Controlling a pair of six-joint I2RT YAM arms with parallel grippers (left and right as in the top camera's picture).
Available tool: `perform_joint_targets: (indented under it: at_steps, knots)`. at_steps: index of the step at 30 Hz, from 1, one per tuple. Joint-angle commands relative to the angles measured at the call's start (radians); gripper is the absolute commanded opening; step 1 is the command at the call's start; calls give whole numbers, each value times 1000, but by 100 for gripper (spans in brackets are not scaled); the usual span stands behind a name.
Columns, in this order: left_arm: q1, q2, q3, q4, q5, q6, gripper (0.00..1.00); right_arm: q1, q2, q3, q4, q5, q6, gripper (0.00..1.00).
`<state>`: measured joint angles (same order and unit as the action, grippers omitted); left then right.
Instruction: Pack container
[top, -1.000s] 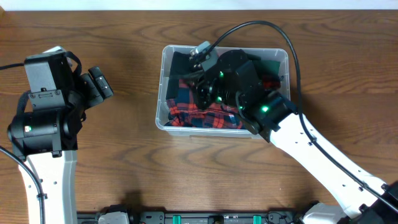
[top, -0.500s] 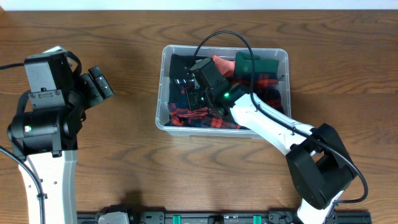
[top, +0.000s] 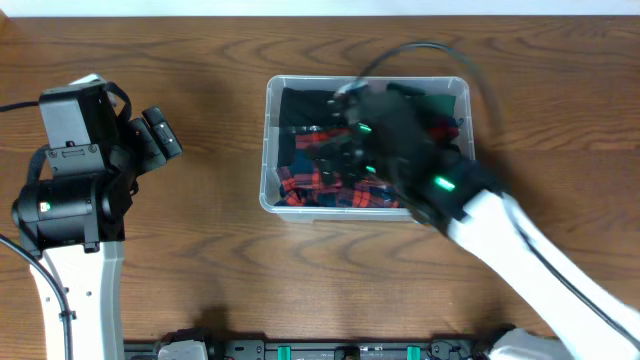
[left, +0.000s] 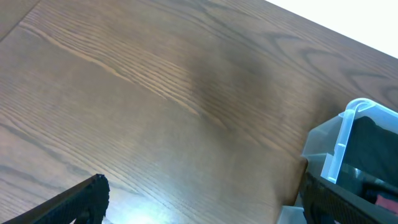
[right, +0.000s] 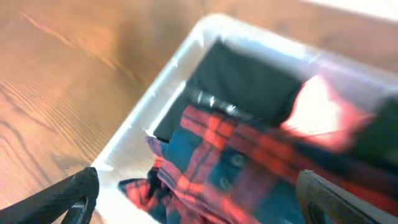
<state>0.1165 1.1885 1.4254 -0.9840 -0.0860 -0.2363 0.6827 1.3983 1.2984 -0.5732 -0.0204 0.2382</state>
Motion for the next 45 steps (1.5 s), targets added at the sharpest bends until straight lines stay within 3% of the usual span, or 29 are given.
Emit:
perform_joint_targets:
  at_steps: [1,13,26,30,38,45]
  knots:
    - [5,1,-2,0,-12,-9,98,-8,-148,-1,-42,93,-129,99]
    - [5,1,-2,0,-12,-9,98,-8,-529,-1,-360,94,-121,99]
    - [5,1,-2,0,-12,-9,98,-14,-634,-6,-441,471,-192,99]
    - [5,1,-2,0,-12,-9,98,-151,-638,-40,-414,449,-188,99]
    - [5,1,-2,0,-12,-9,98,-574,-726,-286,-226,40,-188,99]
    - [5,1,-2,0,-12,-9,98,-689,-939,-591,-115,-7,-187,99]
